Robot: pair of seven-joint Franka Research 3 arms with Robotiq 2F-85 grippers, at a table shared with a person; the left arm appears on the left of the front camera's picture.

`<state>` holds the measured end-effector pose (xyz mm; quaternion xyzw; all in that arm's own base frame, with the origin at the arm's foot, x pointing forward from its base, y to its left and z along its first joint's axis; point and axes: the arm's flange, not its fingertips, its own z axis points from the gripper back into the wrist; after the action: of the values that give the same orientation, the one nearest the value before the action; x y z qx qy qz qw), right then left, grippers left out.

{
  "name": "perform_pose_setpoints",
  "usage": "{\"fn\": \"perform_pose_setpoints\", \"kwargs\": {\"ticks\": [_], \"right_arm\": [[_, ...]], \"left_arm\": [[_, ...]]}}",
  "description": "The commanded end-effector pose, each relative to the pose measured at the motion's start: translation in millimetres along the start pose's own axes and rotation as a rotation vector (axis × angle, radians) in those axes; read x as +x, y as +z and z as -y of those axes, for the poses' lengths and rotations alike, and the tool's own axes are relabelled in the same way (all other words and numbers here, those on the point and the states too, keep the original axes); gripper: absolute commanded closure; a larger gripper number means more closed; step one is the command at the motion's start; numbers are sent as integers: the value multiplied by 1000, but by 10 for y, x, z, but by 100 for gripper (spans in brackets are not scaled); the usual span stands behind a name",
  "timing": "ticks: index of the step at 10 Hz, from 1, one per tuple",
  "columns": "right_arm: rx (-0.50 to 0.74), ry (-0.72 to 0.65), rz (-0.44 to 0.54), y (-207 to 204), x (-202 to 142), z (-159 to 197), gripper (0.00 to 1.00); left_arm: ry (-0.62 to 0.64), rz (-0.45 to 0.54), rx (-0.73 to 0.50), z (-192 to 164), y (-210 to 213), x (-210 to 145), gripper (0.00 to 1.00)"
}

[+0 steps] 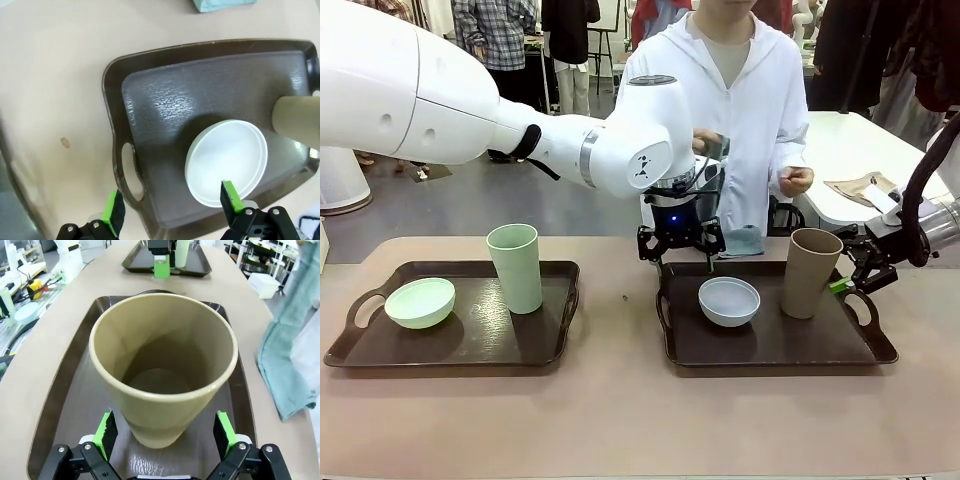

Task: Set up a tray with a mat and arrange the tableware.
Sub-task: Pick up the Picnic Bowl and Reusable plastic cup from the Handle tray in front of the human's position and hold them in the air.

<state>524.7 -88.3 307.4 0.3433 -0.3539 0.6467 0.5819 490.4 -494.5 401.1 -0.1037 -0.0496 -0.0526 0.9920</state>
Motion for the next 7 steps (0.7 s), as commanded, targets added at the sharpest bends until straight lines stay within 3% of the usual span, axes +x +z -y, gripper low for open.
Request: {"fn": "perform_pose_setpoints", "kwargs": {"ticks": [1,7], "right_arm": [[-33,31,33,-117,18,6,0],[11,22,53,-338,54,16,0]], "left_arm": [[27,-15,15,111,-48,25,0],[12,-20,52,289,-245,-41,0]]}}
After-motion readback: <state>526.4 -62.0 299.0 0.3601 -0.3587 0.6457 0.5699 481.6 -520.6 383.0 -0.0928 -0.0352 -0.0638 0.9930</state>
